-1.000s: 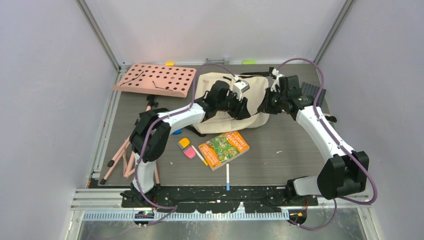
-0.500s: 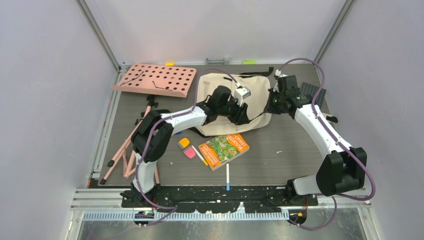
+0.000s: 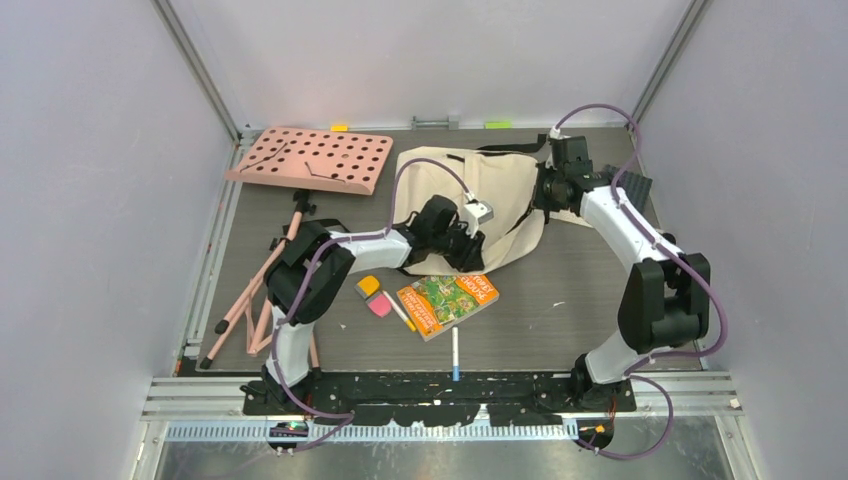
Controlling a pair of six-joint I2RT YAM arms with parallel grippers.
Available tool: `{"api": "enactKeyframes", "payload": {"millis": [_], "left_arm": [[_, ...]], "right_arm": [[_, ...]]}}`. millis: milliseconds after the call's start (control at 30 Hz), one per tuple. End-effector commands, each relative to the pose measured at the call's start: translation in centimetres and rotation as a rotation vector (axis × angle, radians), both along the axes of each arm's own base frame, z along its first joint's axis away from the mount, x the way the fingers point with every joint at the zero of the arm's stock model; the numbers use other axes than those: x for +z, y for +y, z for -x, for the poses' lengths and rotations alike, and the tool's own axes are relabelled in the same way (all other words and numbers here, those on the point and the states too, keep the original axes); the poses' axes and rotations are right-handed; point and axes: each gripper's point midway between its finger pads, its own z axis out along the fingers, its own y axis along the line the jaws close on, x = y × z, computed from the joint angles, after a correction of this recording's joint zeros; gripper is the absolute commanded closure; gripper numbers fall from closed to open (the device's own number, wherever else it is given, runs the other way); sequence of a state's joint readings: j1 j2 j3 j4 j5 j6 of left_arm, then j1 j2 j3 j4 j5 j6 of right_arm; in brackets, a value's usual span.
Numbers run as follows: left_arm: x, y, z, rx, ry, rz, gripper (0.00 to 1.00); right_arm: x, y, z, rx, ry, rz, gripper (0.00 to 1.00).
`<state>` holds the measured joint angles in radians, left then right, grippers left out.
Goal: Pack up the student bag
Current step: Unzip at the center of the board.
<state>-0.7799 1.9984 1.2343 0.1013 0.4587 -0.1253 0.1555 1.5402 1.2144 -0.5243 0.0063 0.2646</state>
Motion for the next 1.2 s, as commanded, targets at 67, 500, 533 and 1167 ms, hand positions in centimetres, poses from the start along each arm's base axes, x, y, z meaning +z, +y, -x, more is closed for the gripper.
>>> {"api": "enactKeyframes", "payload": {"millis": [67,500,533,1167], "left_arm": [[-5.8,4.4,3.5,0.045,0.146,-0.18,0.68],[7.5,0.5,-0.4,0.089,0.047,0.031,0.53],[9.3,-0.2,-1.1,0.1,0.045,0.065,0.49],[9.1,-7.2,-10.3,0.435,0.355,0.182,0.37]], "right_arm": [[3.7,-1.8,-7.8,-0.055,-0.197,0.027,0.99],[1.8,0.1,-11.0,0.056,-0.14,-0.087,0.99],[1.8,0.3,-10.6,0.063,-0.133,-0.098,0.99],[2.8,1.9,-7.7,0.106,-0.132,-0.194,0.99]]}}
